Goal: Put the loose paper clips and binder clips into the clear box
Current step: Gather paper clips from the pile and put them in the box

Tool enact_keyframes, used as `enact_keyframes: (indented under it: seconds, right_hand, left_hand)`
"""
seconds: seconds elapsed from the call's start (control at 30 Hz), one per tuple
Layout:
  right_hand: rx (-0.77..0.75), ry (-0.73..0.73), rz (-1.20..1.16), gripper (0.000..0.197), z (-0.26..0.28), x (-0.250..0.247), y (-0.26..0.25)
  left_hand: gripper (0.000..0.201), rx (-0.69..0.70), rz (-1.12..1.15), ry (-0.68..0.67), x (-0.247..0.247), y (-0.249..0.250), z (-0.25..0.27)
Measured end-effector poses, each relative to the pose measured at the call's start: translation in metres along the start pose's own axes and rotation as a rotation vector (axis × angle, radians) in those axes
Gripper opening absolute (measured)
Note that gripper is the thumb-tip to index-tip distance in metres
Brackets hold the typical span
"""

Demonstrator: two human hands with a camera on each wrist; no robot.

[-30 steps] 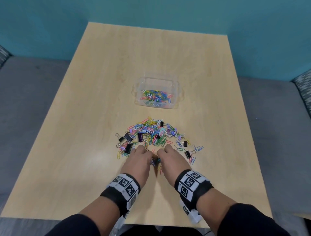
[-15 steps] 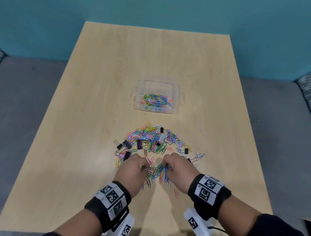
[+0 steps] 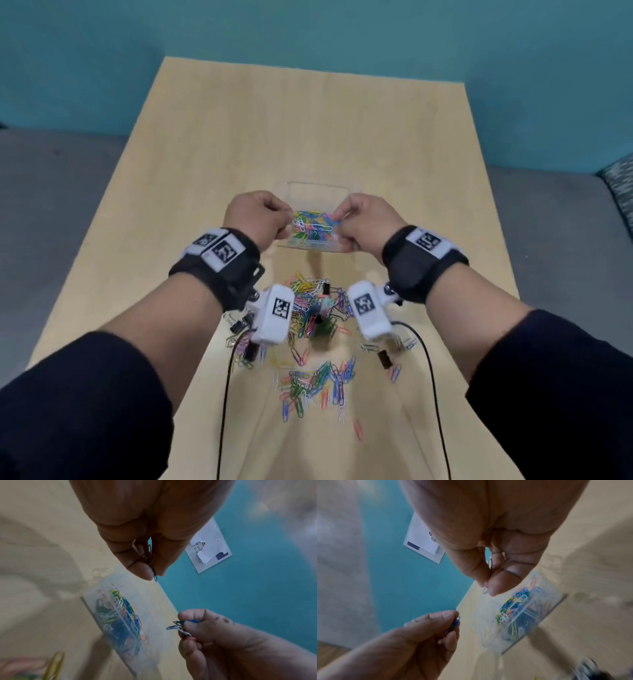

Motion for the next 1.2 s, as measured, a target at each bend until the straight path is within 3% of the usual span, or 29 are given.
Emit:
enact_keyframes:
  seconds: [0.13,0.2,0.33,0.4,0.5,0.6,0.7,0.83,0.93,1.0,1.07,1.13,1.2]
  right_hand:
    - [0.026,0.025,0.046,0.019,-0.019,0.007,-0.007]
    - [0.039,0.012,0.048,0.023,-0.013,0.003,-0.004]
    - [-0.143,0.001,0.235,0.014,0.034,-0.020,0.015]
    - [-0.073,-0.150,0.244,0.013,0.075,-0.018,0.052]
    - [0.172,-0.425,0.229,0.012,0.143,-0.002,0.115]
    - [0.292,-0.625,0.285,0.011,0.192,0.024,0.149]
    - [0.199,-0.644,0.484,0.017,0.197,0.046,0.160]
    - [0.089,-0.446,0.385,0.007,0.178,0.066,0.146]
    - [-0.037,-0.291,0.407,0.010,0.171,0.057,0.136]
    - [-0.175,-0.169,0.646,0.006,0.179,0.041,0.132]
    - [-0.143,-0.111,0.847,0.037,0.191,0.031,0.143]
    - [-0.095,-0.110,0.963,0.066,0.199,0.034,0.154]
    - [-0.142,-0.090,1.005,0.076,0.196,0.045,0.154]
  left_hand:
    - [0.003,0.012,0.018,-0.019,0.011,0.013,-0.012]
    - [0.014,0.027,0.027,-0.032,0.009,0.009,-0.007]
    - [0.013,0.089,-0.047,-0.039,-0.012,-0.018,0.033]
    - [0.011,0.042,-0.001,-0.207,-0.007,-0.047,0.075]
    - [0.018,-0.073,0.027,-0.502,0.019,-0.097,0.150]
    - [0.006,-0.047,-0.066,-0.657,0.048,-0.129,0.208]
    - [0.011,0.050,-0.163,-0.552,0.064,-0.142,0.216]
    - [0.009,0.193,-0.266,-0.297,0.062,-0.127,0.200]
    - [0.007,0.290,-0.506,-0.102,0.044,-0.121,0.196]
    - [0.030,0.301,-0.675,-0.064,0.037,-0.127,0.200]
    - [0.060,0.268,-0.802,-0.115,0.037,-0.138,0.206]
    - [0.074,0.285,-0.874,-0.127,0.042,-0.140,0.209]
    - [0.080,0.322,-0.924,-0.122,0.049,-0.136,0.205]
Point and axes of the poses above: each hand's wrist, its own z-axis away from the middle knuckle, its own x-axis out of the palm, y = z × x, the point moved 7 cm from there along -z, towards the middle knuckle, and after that the axes turned 12 degrees about -z, right-handed, at the moved point
